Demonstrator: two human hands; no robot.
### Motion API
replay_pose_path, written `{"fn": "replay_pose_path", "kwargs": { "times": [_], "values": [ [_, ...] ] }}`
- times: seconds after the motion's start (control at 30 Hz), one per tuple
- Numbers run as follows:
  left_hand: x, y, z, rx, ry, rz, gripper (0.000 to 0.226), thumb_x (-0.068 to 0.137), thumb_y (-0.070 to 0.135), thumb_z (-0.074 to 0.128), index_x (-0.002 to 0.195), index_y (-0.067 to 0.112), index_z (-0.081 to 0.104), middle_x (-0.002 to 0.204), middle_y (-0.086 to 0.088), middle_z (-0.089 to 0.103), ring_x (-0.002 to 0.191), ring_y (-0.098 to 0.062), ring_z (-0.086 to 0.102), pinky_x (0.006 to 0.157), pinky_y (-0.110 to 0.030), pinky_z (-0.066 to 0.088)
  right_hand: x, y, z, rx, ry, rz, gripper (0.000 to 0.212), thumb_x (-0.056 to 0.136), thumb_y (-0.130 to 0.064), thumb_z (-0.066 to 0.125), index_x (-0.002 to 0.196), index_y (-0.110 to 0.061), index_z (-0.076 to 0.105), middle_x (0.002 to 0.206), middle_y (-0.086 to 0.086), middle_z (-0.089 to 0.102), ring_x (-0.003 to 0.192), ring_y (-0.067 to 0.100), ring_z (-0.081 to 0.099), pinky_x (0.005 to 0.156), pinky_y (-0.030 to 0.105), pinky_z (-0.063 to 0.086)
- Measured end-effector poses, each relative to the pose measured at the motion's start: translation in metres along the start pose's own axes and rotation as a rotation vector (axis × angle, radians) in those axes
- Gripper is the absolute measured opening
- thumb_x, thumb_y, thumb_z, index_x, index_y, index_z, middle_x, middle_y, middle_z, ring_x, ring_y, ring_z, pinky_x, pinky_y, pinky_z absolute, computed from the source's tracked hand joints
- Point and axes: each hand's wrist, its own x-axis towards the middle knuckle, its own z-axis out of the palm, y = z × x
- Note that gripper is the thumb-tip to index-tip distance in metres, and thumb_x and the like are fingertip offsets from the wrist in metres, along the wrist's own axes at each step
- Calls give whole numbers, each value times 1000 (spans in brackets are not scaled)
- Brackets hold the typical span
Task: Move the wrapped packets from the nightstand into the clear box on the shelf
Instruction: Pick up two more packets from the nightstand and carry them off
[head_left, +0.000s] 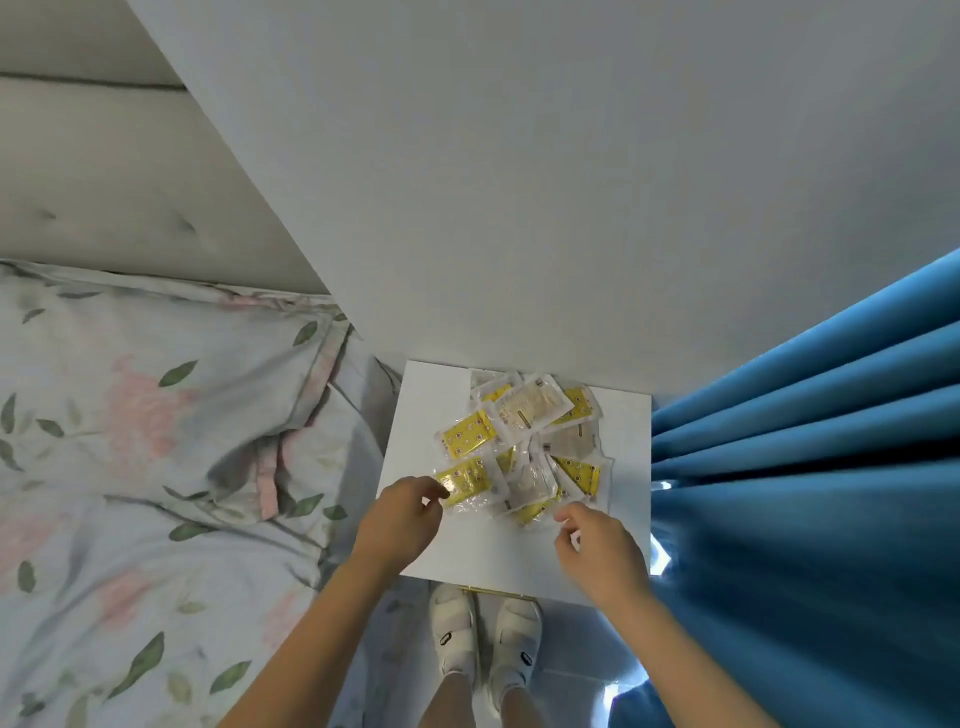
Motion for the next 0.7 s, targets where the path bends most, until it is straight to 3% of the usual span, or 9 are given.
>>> {"fn": "replay_pose_path", "kwargs": {
  "times": [0.1, 0.23, 0.4, 0.53, 0.63, 0.7],
  "values": [
    [35, 2, 27, -16, 5, -10, 29, 90, 16, 47, 107, 26, 68, 113, 9, 67, 97, -15, 62, 87, -31, 50, 28, 8, 23, 47, 16, 29, 22, 94, -27, 53, 114, -24, 60, 108, -2, 67, 96, 16, 63, 77, 24, 53],
    [63, -1, 71, 29, 54, -68, 29, 90, 21, 49, 116, 21, 60, 115, 3, 63, 101, -18, 60, 77, -32, 52, 58, 16, 56, 78, 32, 45, 25, 93, -29, 54, 116, -21, 57, 115, -2, 63, 100, 17, 60, 70, 22, 47],
    [96, -26, 116, 85, 132, -46, 59, 84, 38, 67, 133, 16, 41, 135, -3, 45, 119, -22, 50, 89, -35, 49, 89, 23, 85, 19, 125, 43, 42, 90, -22, 54, 131, -16, 46, 138, 2, 48, 120, 22, 47, 82, 32, 53],
    [114, -43, 132, 164, 132, -86, 77, 77, 50, 71, 138, 21, 35, 135, -1, 43, 121, -22, 45, 92, -35, 45, 108, 22, 94, 12, 142, 89, 49, 91, -27, 57, 135, -13, 40, 134, 6, 46, 118, 23, 46, 80, 32, 50],
    [119, -49, 132, 169, 108, -124, 75, 75, 52, 72, 134, 23, 37, 127, -2, 48, 116, -23, 47, 91, -36, 43, 118, 20, 95, 84, 146, 134, 56, 87, -36, 62, 134, -12, 42, 132, 7, 49, 118, 25, 48, 81, 37, 52],
    [121, -53, 128, 181, 90, -156, 61, 76, 55, 68, 122, 21, 48, 118, -1, 53, 112, -24, 49, 87, -35, 43, 124, 20, 95, 194, 152, 161, 54, 84, -36, 67, 128, -13, 47, 122, 2, 56, 110, 22, 53, 75, 36, 54]
  ]
}}
